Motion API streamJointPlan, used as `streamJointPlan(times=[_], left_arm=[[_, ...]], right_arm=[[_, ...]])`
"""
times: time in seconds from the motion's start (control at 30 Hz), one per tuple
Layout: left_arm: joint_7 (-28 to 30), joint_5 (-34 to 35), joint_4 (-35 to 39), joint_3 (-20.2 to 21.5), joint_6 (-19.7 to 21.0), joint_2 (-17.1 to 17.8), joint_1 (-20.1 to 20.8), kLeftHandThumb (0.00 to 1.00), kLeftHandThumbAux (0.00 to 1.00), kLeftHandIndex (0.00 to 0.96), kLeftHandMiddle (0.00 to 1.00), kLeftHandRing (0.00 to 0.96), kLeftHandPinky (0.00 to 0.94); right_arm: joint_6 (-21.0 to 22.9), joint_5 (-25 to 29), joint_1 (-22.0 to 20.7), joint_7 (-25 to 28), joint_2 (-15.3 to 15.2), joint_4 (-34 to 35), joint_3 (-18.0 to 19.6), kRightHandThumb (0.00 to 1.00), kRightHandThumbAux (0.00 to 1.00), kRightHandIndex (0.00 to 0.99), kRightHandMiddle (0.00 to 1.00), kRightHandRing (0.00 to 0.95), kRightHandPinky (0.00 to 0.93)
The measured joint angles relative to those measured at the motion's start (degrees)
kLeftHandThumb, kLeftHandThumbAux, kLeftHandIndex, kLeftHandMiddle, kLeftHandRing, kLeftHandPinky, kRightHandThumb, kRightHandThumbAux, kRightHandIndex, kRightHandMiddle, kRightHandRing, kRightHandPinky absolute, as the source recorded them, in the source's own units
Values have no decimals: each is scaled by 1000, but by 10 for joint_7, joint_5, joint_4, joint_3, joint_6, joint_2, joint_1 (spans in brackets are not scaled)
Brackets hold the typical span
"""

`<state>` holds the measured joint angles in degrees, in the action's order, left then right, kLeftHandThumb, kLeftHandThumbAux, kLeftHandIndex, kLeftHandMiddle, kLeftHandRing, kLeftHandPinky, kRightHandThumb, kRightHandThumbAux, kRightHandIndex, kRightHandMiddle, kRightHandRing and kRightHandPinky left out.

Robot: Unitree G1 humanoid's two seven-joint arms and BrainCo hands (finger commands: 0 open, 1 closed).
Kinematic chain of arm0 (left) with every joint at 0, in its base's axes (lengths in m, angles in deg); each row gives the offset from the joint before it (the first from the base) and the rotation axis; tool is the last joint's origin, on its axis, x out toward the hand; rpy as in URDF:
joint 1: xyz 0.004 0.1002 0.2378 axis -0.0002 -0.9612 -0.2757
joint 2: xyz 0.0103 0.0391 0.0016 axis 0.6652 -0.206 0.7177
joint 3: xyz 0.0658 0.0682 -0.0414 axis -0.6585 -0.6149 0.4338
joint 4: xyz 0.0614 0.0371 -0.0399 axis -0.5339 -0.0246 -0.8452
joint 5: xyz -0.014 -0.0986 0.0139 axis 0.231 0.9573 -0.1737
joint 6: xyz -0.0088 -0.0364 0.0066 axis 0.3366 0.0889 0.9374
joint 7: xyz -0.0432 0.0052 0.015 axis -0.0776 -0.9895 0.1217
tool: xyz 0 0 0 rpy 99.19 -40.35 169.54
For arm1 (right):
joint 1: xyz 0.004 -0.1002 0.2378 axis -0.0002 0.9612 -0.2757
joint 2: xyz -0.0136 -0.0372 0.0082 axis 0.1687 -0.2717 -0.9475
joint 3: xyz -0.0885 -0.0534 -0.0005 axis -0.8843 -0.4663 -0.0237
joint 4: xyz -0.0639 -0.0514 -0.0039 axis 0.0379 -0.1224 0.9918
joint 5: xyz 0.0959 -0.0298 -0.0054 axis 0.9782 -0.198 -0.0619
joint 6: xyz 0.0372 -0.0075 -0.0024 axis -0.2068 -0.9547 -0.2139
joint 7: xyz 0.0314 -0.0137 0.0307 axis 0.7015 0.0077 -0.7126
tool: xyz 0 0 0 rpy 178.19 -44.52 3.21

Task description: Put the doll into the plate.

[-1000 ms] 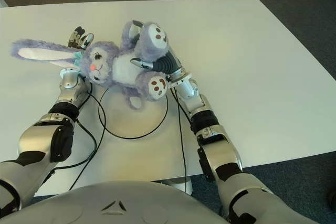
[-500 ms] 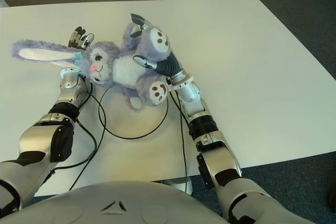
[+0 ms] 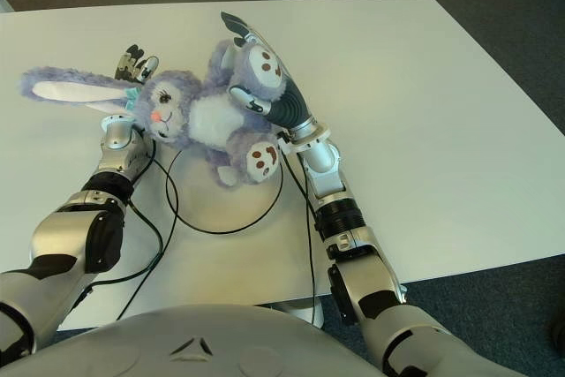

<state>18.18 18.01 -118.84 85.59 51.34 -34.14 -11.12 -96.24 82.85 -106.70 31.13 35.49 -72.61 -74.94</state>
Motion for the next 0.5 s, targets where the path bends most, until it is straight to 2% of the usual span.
streamJointPlan(times=[0.27, 0.5], left_arm=[[0, 0, 0, 0, 0, 0, 0, 0, 499, 7, 77, 35, 0], [0, 0, 0, 0, 0, -1, 0, 0, 502, 14, 79, 38, 0]], right_arm=[[7, 11, 2, 19, -1, 20, 6, 368, 367, 0, 0, 0, 0], [30, 12, 9, 30, -4, 42, 9, 366, 337, 0, 0, 0, 0]])
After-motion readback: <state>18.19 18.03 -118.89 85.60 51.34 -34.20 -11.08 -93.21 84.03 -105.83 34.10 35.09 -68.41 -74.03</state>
